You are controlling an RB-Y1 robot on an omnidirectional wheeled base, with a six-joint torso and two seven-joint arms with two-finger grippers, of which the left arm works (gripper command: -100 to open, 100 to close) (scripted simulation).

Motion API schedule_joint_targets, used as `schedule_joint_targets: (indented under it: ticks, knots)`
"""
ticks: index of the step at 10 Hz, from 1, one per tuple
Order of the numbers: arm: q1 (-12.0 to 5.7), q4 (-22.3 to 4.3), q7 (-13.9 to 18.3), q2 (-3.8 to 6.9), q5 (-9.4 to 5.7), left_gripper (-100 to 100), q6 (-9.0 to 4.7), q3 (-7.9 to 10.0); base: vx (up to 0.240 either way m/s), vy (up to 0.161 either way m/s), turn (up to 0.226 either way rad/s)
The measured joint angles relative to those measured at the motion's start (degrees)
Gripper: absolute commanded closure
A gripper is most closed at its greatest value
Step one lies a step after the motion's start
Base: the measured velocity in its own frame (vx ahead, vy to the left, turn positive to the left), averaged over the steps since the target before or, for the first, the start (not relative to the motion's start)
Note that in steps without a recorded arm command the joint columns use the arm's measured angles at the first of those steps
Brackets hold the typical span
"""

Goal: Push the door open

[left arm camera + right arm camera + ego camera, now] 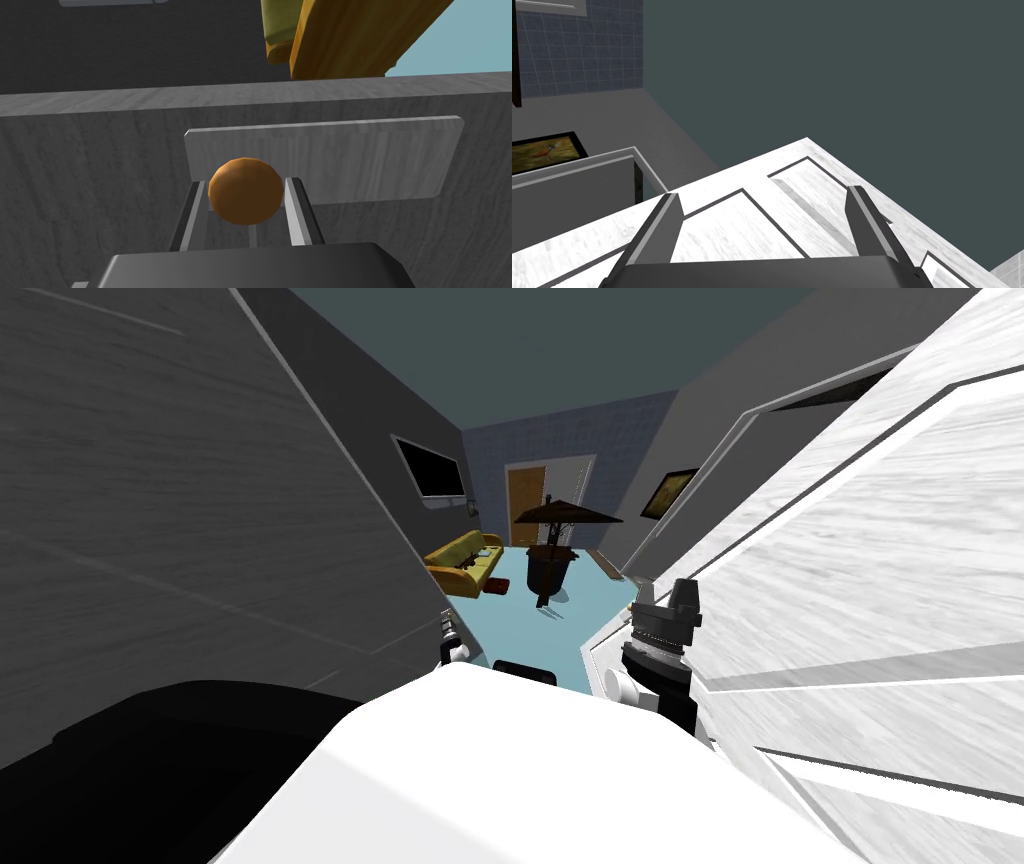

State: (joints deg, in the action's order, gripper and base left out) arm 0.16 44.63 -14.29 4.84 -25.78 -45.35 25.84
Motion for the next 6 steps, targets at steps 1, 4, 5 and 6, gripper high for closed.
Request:
schedule_joint_targets:
  ticks: [1, 4, 5, 6]
  knots:
    - [1.34, 2.6, -1.0, -0.79, -0.80, 100, 1.07, 0.91, 0.199, 0.047, -0.047]
    - [1.80, 1.9, -2.5, -1.05, -3.16, 100, 0.26, 3.55, 0.190, 0.052, -0.032]
    - [3.15, 4.2, -3.3, -1.76, -3.93, 100, 0.97, 4.39, 0.073, 0.034, 0.007]
    - [3.29, 4.6, -3.4, -1.74, -4.05, 100, 1.13, 4.58, 0.101, 0.071, 0.020]
